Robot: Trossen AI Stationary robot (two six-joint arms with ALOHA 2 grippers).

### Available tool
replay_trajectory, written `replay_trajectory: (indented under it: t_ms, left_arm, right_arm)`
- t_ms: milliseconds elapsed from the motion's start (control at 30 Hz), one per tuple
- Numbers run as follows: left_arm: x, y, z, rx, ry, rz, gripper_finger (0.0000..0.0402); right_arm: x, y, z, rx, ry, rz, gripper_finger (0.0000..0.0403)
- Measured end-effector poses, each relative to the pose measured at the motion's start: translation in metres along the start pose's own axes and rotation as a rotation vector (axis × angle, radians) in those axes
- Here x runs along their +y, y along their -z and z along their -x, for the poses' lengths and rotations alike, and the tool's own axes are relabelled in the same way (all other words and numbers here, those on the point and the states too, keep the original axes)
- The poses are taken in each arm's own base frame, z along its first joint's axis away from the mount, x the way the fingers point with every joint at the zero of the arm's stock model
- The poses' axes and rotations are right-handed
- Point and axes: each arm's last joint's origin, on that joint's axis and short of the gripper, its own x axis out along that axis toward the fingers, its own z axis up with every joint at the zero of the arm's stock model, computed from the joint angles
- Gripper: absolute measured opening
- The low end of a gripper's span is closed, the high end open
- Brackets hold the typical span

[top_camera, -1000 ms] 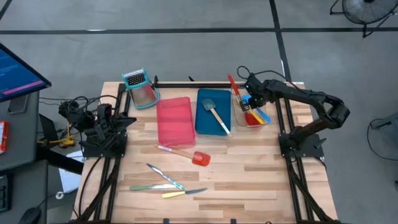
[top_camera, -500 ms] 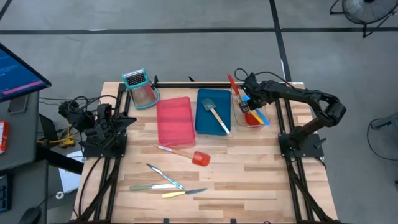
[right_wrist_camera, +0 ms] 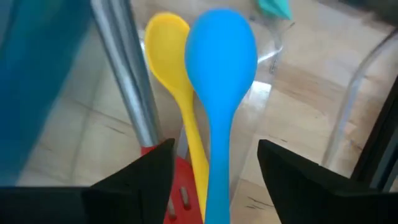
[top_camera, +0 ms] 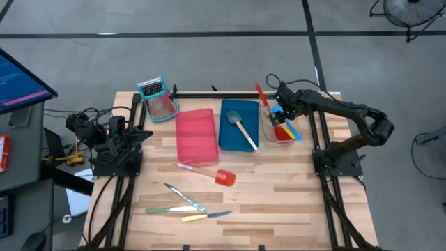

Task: Pick & Place Kitchen Items
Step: Put the red spatula into the blue bin

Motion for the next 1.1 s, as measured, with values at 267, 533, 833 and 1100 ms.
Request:
replay_trajectory:
  t_ms: [267,533,833,1100]
  left_arm:
    - [0.0,0.0,0.0,-0.011,-0.014,-0.002,0.0087]
    - [0.0,0.0,0.0,-0.009,-0.012,-0.019,0.0119]
    - [0.0,0.0,0.0,-0.004,-0.004,-0.017,0.0136]
    - [0.0,0.0,0.0,-0.003,-0.003,-0.017,0.0137]
  right_arm:
    - [-0.01,0.014,0.043,-0.1,-0.084,-0.03,0.0206]
    - [-0.012,0.029,0.073,-0.204,-0.159,-0.063,0.0199]
    - [-0.014,0.035,0.087,-0.247,-0.205,-0.065,0.0202]
    - [0.006,0.035,0.129,-0.313,-0.419,0.082,0.0194]
